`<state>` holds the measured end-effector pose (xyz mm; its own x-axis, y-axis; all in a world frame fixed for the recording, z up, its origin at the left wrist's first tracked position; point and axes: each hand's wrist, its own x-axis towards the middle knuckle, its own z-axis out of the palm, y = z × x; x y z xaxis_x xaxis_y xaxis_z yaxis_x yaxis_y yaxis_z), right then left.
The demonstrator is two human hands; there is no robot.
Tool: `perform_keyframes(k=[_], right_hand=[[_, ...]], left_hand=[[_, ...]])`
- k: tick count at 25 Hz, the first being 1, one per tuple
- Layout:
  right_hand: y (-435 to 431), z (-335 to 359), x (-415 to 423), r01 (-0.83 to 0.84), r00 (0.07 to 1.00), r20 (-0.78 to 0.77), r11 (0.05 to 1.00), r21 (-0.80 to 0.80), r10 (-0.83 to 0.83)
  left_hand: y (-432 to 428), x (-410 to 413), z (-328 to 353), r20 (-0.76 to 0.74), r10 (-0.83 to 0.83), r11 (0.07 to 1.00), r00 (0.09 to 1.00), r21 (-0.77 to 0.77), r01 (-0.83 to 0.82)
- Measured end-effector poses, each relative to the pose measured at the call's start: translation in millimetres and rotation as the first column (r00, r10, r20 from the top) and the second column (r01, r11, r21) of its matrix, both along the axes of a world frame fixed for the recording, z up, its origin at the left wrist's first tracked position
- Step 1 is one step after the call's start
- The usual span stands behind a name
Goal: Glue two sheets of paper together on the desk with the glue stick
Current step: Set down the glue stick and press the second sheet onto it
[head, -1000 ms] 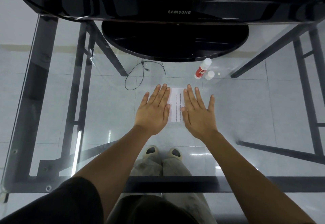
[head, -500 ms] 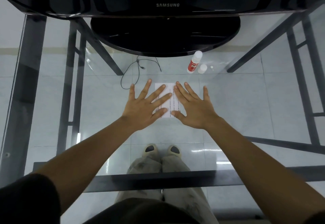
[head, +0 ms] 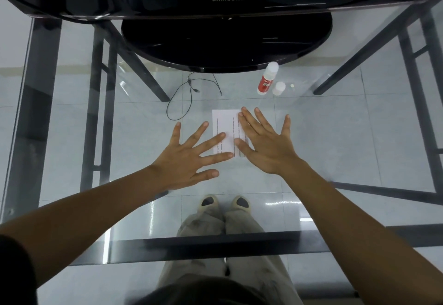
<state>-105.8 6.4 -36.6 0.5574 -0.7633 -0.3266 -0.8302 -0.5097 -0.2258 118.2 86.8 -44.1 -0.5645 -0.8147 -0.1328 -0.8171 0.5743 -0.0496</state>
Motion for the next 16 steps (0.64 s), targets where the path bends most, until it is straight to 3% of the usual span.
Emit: perform_keyframes(k=[7,10,13,16], right_hand=[[3,-4,2,0.006,0.999,-0.037,1.000,-0.031,-0.007],[2,-4,2,0.003,0.999,-0.041,1.000,-0.022,-0.004],[3,-3,3,0.009,0.999,-0.038,1.000,-0.018,-0.010],[3,-1,4,0.009,0.999,-0.042,1.000,-0.012,-0.010]], left_hand=[[17,4,6,-0.019,0.044,0.999,0.999,0.020,-0.044],[26,13,8,-0.110,-0.046,0.998,0.993,-0.052,0.040],[20,9,12,-0.204,0.060,0.995,0.977,-0.070,-0.075],[5,0,14,-0.088,0.115,0.993,0.989,-0.013,-0.117]])
